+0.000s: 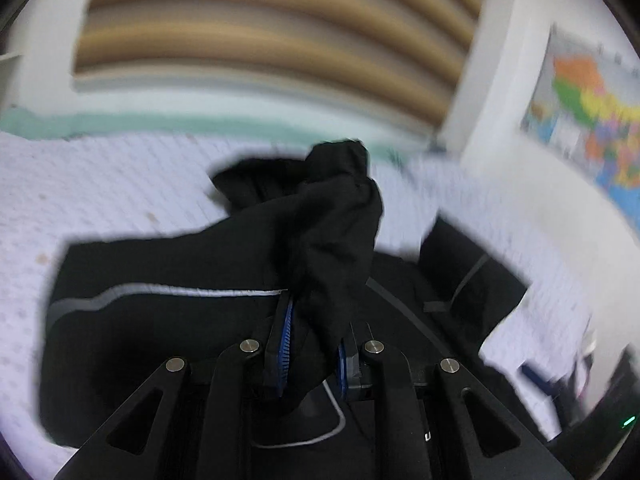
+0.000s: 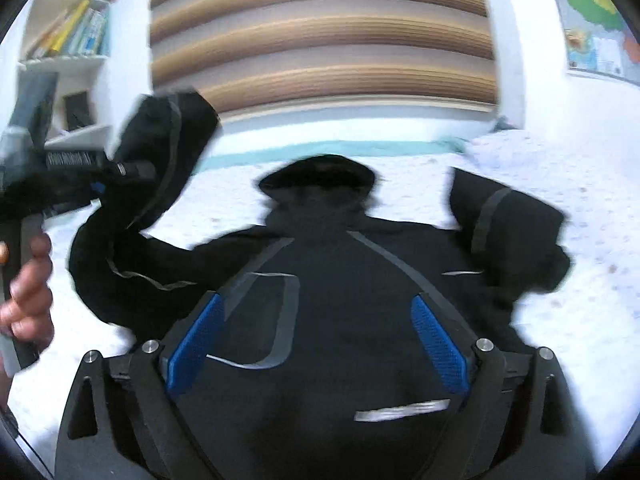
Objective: Fold large clothes
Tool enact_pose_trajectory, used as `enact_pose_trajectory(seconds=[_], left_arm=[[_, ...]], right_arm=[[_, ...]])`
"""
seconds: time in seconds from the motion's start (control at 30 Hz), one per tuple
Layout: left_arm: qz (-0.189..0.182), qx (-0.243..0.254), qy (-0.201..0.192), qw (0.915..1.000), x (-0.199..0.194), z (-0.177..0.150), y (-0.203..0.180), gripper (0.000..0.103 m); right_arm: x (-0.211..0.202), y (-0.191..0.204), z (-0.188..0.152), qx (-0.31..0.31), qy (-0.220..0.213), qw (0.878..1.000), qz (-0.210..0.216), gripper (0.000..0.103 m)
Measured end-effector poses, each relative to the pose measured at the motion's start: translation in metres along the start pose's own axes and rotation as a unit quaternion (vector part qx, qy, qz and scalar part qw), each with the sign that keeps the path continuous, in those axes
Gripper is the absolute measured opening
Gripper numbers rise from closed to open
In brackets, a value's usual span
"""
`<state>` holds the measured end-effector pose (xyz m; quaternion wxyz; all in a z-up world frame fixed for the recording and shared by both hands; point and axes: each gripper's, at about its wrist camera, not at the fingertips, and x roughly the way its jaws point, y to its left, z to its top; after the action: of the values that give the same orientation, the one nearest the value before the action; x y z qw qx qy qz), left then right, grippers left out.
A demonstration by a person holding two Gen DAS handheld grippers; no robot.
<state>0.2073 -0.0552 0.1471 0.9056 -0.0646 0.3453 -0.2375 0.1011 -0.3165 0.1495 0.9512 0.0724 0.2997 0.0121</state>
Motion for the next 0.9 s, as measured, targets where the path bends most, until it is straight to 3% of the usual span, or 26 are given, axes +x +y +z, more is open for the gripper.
enact_pose_trajectory(seconds=[0.17,0.3,0.4,0.47,0.57,0.63,0.7,0.77,0.83,0.87,0.9], left_arm=[[0.028,0.005,0.098,0.9948,0.102,-0.046,-0.034,0.018],[0.046,0.040,0.155,0.9860,0.144,-0.074,-0.036,0.022],[0.012,0.030,0.162,0.9863,0.135,-0.071,-0.036,0.046],[-0.035,-0.010,0.161,0.9863,0.113,-0.062,-0.033,0.048],[-0.097,-0.031,0.146,0.9841,0.066,-0.041,-0.041,0.049],[-0.092,-0.016,0.126,0.9875,0.028,-0.025,-0.044,0.053],[-0.053,0.001,0.099,0.9937,-0.013,-0.011,-0.045,0.054],[0.036,-0.001,0.057,0.9977,-0.055,0.004,-0.044,0.055],[0.140,-0.023,0.019,0.9897,-0.090,0.018,-0.040,0.055],[0.188,-0.041,-0.010,0.9813,-0.111,0.024,-0.038,0.055],[0.200,-0.048,-0.026,0.9782,-0.121,0.025,-0.037,0.055]], right_arm=[[0.041,-0.071,-0.043,0.045,0.060,0.995,-0.060,0.096],[0.093,-0.103,-0.079,0.098,0.155,0.982,-0.038,0.096],[0.093,-0.098,-0.080,0.083,0.149,0.984,-0.046,0.096],[0.089,-0.092,-0.080,0.065,0.141,0.987,-0.041,0.097],[0.087,-0.092,-0.079,0.060,0.133,0.989,-0.036,0.097],[0.083,-0.090,-0.080,0.063,0.133,0.989,-0.033,0.097],[0.082,-0.091,-0.079,0.066,0.137,0.988,-0.026,0.097],[0.088,-0.080,-0.070,0.065,0.149,0.987,-0.019,0.095],[0.090,-0.070,-0.060,0.078,0.169,0.982,0.019,0.090],[0.091,-0.065,-0.054,0.093,0.185,0.977,0.051,0.085],[0.094,-0.062,-0.048,0.108,0.196,0.972,0.071,0.080]])
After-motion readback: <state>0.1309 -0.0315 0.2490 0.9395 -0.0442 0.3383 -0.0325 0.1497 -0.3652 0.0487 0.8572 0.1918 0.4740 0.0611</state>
